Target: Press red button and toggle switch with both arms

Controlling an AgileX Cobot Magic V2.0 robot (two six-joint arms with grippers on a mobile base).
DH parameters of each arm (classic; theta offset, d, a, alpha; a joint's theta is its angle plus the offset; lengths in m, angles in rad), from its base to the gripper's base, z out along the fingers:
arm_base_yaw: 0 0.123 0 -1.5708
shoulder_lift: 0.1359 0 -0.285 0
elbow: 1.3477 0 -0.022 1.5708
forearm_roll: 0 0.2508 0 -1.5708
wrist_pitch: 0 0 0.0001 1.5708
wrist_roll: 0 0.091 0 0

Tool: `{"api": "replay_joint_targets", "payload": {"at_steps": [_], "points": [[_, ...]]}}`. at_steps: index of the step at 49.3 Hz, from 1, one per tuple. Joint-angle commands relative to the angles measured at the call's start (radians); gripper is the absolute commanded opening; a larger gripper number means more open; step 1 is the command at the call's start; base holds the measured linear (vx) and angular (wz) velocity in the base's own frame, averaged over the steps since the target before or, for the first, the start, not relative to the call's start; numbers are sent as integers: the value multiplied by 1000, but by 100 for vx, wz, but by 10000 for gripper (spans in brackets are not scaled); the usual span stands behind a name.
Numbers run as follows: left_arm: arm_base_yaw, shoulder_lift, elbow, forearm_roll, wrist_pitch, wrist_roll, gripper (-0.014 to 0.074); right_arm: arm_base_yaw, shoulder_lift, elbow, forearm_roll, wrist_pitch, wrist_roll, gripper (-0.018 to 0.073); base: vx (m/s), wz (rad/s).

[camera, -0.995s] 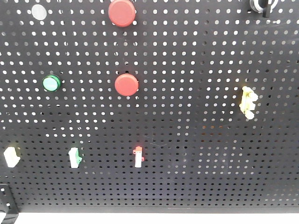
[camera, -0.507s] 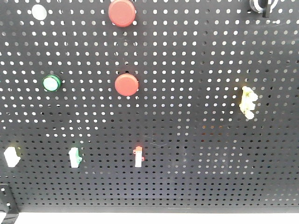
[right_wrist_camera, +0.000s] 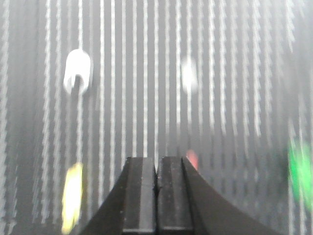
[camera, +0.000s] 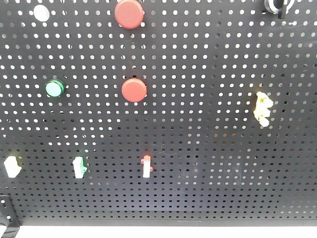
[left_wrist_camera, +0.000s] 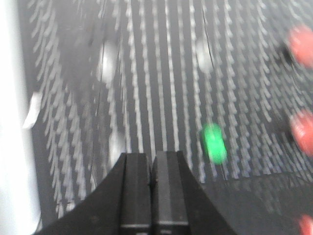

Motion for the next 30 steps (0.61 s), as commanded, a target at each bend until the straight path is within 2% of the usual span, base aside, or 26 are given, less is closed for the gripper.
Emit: {"api": "replay_joint_targets", "payload": {"at_steps": [1,10,15,18,25,30], "points": [[-1,127,-160,-5,41,3,1,-3,114,-128,24,-30,-10,-3,0,0],[-1,210,-284,-30,122,-6,1,-3,206,-184,89,-34,-8,-3,0,0],[-19,233,-301,-100,124,33,1,-3,220,-184,136,-21,-8,-3,0,0],[-57,256,-302,-192,116,125,1,-3,220,-184,149,-8,-8,-3,0,0],[-191,335,-309,-456,118,456,1,-3,220,-184,159,4,-8,-3,0,0],[-280,406,-351,-598,124,615,1,-3,220,-184,158,9,-8,-3,0,0]]}}
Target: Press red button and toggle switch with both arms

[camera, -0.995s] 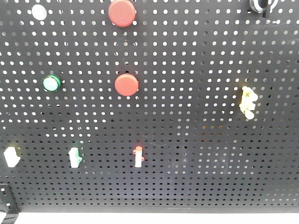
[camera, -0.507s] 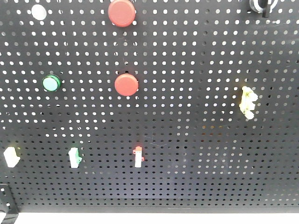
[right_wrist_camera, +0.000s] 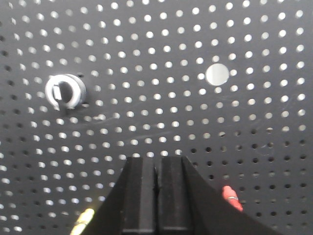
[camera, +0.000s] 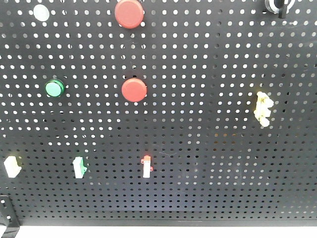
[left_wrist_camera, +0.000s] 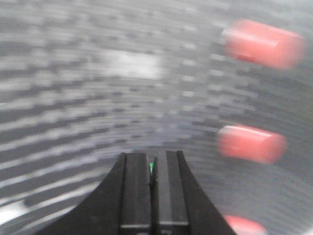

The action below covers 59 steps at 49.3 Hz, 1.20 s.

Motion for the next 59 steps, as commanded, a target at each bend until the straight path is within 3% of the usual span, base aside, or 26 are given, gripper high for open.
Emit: {"api": "replay_joint_targets", "payload": {"at_steps": [1,8,27,46,54,59], "points": [[-87,64,-78,-187,-67,185,1,-3,2,-33,4,-67,-7,-3,0,0],[-158,174,-213,-228,-87,227,1,-3,2,-33,4,-48,-8,-3,0,0],[-168,384,-483,-228,-52,227,1,-3,2,-33,4,-27,-8,-3,0,0],[-166,470,-541,-215,-62,227,1,-3,2,-33,4,-27,-8,-3,0,0],[-166,456,-549,-164,-87,227,1,-3,2,-33,4,-27,-8,-3,0,0],[-150,445,-549,-139,-101,172,1,-3,2,-33,4,-27,-8,-3,0,0]]}}
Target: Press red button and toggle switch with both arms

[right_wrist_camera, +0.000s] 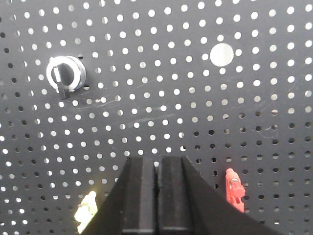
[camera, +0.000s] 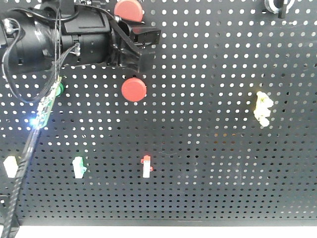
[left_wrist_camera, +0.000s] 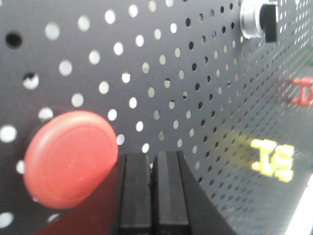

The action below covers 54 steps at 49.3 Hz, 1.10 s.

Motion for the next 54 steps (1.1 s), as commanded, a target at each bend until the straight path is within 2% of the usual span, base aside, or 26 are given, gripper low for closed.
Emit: {"api": "replay_joint_targets", "payload": {"at_steps": [1,10,45,54], "points": [[21,-53,-40,15,-137,-63,1,-3,2,-32,4,-77,-8,-3,0,0],[21,-76,-40,17,-57,-73,1,-3,2,-32,6,-77,-8,-3,0,0],[21,-131,-39,18,-3,-76,1,-3,2,-32,32,-55,-10,-3,0,0],[21,-197,-39,81,16,-77,1,-2,2,-32,38,2,-104,-3,0,0]]}}
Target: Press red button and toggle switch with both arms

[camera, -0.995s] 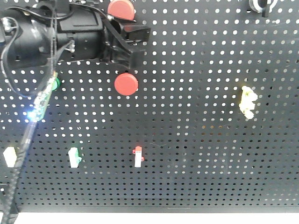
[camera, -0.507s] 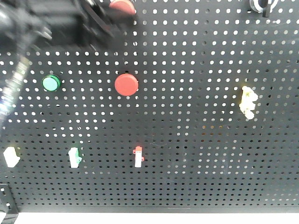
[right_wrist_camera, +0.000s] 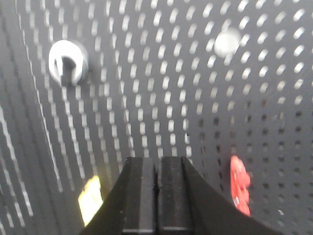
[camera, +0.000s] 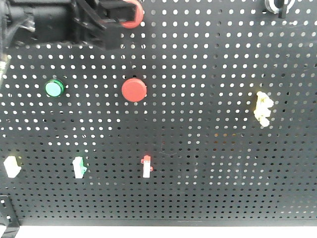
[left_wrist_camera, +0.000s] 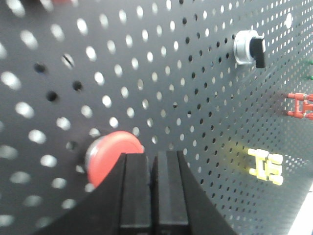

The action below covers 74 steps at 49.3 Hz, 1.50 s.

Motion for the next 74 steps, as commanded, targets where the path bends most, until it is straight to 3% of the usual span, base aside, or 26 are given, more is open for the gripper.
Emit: {"api": "replay_joint_targets", "payload": {"at_steps": [1,6,10,19,23,30,44,63,74], "points": [[-1,-79,-33,21,-53,-11,1,-2,2,-31,18,-46,-73,-3,0,0],[-1,-115,-28,87,-32,-27,1,-2,2,-31,100,-40,-167,-3,0,0],[-1,-157,2,162,-32,-90,1,-2,5,-31,217,-40,-288,-3,0,0],[-1,-282,168,321,-75,-210,1,-2,65,-66,581,43,-625,-3,0,0],[-1,-346,257,352,-102,-240,1,-2,111,-104,746,88,-761,-3,0,0],[-1,-448,415,353,-130,-246,1,-2,209,-186,920,139,-888,-3,0,0],[-1,-583,585,353,-130,-274,1,-2,400,-362,1016,242,-903,-3,0,0],[-1,-591,589,353,-116,-299,1,-2,520,-473,1142,267,-896,-3,0,0],[-1,-591,589,353,-116,-299,1,-3,531,-473,1147,224,-915,-3,0,0]]}}
